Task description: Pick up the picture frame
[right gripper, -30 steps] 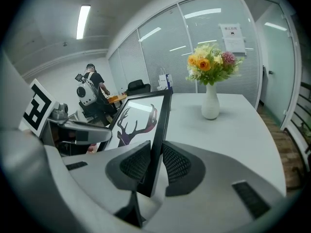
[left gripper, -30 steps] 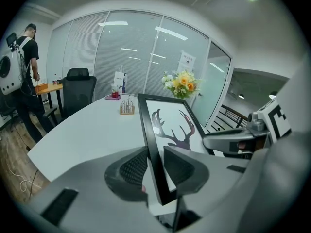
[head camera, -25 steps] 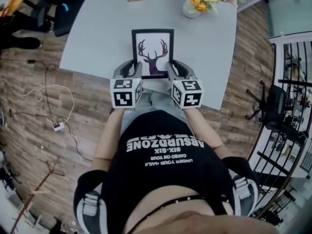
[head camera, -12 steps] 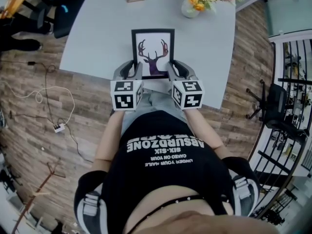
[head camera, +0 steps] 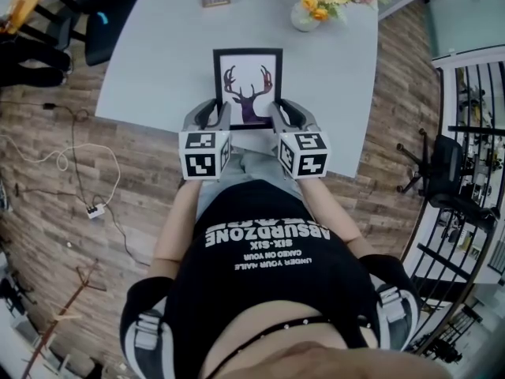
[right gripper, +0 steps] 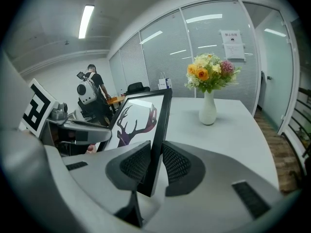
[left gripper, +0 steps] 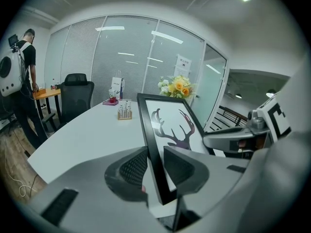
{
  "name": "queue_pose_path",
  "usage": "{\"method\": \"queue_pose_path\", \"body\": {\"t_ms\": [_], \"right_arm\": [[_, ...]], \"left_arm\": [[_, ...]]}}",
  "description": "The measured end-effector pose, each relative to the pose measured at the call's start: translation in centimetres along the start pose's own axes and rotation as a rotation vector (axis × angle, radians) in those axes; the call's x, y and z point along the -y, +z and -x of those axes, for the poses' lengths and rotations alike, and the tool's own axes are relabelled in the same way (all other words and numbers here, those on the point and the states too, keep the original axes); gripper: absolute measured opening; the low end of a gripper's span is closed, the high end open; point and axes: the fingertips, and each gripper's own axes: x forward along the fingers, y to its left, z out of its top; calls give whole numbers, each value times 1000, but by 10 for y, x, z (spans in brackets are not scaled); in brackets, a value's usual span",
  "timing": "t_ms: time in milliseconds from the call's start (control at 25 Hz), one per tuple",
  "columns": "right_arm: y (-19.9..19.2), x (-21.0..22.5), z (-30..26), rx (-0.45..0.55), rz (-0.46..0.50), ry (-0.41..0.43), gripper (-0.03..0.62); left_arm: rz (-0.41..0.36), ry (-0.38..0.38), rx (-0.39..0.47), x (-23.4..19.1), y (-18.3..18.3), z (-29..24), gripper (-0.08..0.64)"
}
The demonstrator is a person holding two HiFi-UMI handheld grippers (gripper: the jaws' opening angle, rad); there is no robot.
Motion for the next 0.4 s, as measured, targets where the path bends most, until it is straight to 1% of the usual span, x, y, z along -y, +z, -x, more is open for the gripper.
{"method": "queue_pose_path", "body": {"t_ms": [400], "right_arm": [[-1,0,-8,-18,5,13,89]], "left_arm": [[19,12,-10,-5,-4,-3,114]]}}
